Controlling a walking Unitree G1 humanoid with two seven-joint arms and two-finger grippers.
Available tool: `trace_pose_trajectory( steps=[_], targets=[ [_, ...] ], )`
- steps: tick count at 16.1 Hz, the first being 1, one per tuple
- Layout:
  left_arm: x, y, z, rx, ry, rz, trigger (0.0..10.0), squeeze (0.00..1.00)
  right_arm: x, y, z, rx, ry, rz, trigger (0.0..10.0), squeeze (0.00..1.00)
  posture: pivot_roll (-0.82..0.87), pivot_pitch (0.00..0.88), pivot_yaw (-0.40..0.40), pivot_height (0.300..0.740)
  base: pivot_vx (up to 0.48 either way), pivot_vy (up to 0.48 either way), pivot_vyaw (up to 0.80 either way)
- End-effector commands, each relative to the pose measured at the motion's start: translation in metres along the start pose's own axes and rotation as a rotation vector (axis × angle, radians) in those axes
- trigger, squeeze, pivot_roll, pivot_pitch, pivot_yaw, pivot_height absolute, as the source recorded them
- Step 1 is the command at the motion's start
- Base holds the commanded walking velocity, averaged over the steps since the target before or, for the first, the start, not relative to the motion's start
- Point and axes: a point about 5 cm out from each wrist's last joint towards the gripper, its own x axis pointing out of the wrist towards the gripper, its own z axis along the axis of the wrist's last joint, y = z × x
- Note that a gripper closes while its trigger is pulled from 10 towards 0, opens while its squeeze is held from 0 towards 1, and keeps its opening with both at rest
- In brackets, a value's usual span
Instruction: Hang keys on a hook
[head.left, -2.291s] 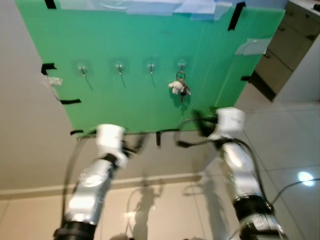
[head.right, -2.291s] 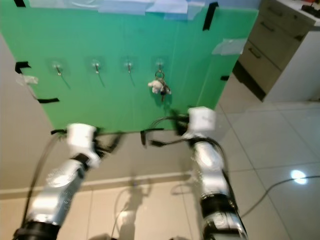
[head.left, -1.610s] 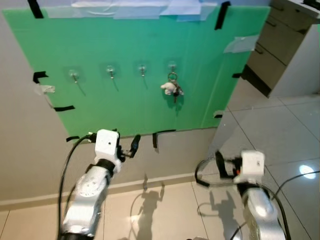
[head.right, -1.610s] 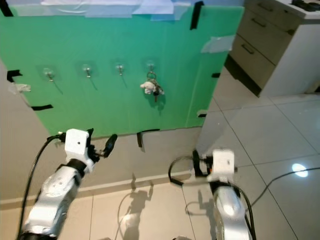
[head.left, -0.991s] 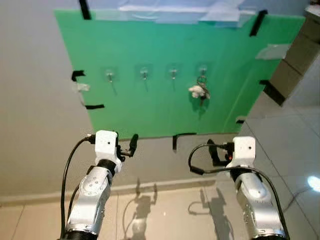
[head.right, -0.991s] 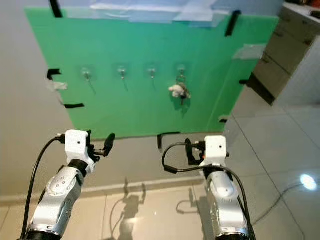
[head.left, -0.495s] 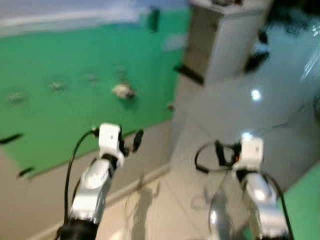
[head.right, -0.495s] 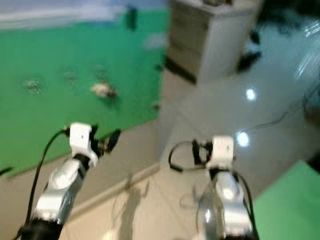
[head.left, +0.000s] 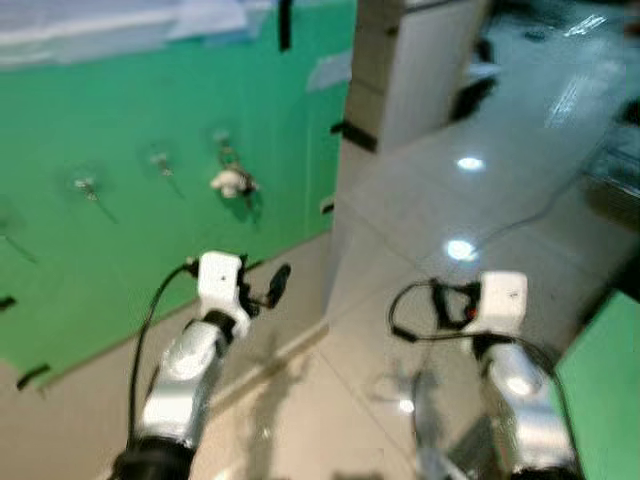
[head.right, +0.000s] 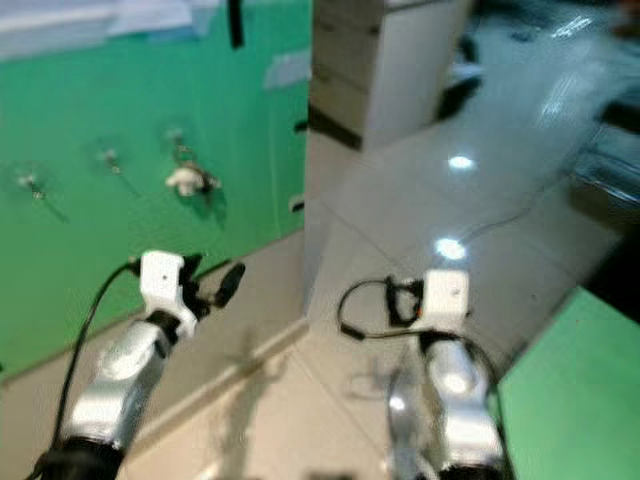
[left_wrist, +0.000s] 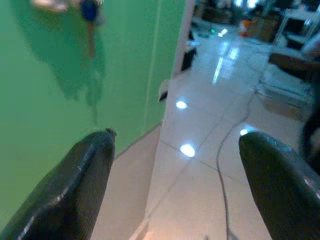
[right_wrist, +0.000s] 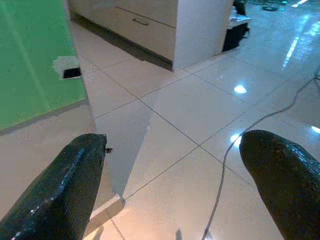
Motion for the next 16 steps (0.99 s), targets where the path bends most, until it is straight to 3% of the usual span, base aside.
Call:
trace_pose_trajectory(
  steps=[1,5,9,12,13,16],
  targets=[
    [0.003,-0.003,0.002,0.019,-0.007,-0.020,10.0,0.00,-0.001,-0.006,0.003,0.001,-0.019,-0.022,10.0,0.00,-0.05,0.000,0.014,0.740,0.000,0.000,-0.74],
    [0.002,0.000,-0.001,0.048,0.004,-0.005,10.0,0.00,-0.015,-0.025,-0.006,0.026,-0.040,-0.156,10.0,0.00,-0.05,0.000,0.018,0.740,0.000,0.000,-0.74],
    [0.002,-0.003,0.000,-0.012,-0.030,-0.006,10.0,0.00,-0.019,-0.032,-0.001,-0.024,-0.097,-0.218,10.0,0.00,-0.06,0.000,0.024,0.740,0.000,0.000,-0.75],
    [-0.001,0.003,-0.003,-0.039,-0.061,0.074,10.0,0.00,-0.022,-0.040,0.008,-0.103,-0.160,-0.262,10.0,0.00,-0.07,0.000,0.018,0.740,0.325,-0.349,-0.73],
    [-0.002,0.002,-0.005,-0.036,-0.070,0.086,10.0,0.00,-0.022,-0.038,0.009,-0.142,-0.165,-0.238,10.0,0.00,-0.07,0.000,0.016,0.740,0.319,-0.352,-0.72],
    [-0.002,-0.006,-0.004,-0.043,-0.086,0.058,10.0,0.00,-0.020,-0.034,0.001,-0.145,-0.129,-0.210,10.0,0.00,-0.06,0.000,0.005,0.740,0.330,-0.345,-0.72]
  ],
)
